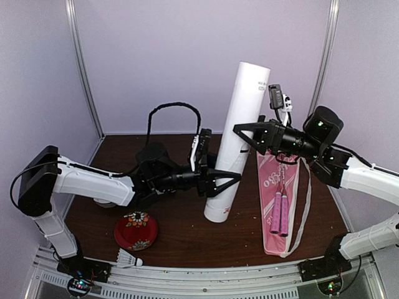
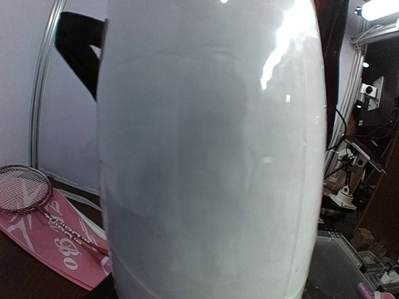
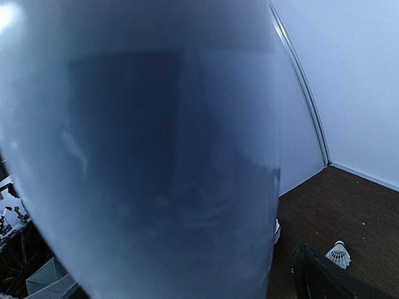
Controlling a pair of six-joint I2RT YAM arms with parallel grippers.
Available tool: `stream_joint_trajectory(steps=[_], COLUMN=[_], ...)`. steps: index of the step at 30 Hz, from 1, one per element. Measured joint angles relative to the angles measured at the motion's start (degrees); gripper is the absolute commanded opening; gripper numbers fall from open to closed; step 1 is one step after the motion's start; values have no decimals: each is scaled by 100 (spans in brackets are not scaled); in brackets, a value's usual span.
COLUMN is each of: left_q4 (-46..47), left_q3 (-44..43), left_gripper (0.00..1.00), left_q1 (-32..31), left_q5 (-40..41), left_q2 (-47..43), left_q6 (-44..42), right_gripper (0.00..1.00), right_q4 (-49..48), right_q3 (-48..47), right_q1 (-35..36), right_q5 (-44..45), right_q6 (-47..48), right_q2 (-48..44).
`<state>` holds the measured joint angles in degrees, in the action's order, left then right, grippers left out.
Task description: Pack up the badminton gear
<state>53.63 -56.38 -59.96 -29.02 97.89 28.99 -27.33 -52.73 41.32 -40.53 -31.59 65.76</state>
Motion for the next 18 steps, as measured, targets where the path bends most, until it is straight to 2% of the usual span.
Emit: stream_joint_trajectory(steps=[4, 6, 11, 14, 18], left_q4=[4, 0, -20, -146, -490], left_q3=[-55, -55, -55, -33, 227], left_gripper=[58, 62, 84, 97, 98], left_q1=[-26, -24, -13, -15, -13], left_q5=[-92, -85, -61, 2, 175], left_q2=[68, 81, 79, 33, -330], left_q6=[0, -2, -26, -160, -470], right_gripper=[80, 73, 61, 58, 56], right_q4=[-68, -122, -164, -31, 380], right_q3=[-39, -39, -48, -48, -48], right_q1=[83, 83, 92, 94, 68], right_q5=[-111, -142, -166, -181, -166], right_q6=[70, 92, 258, 345, 638], right_q2=[201, 229, 236, 229, 127])
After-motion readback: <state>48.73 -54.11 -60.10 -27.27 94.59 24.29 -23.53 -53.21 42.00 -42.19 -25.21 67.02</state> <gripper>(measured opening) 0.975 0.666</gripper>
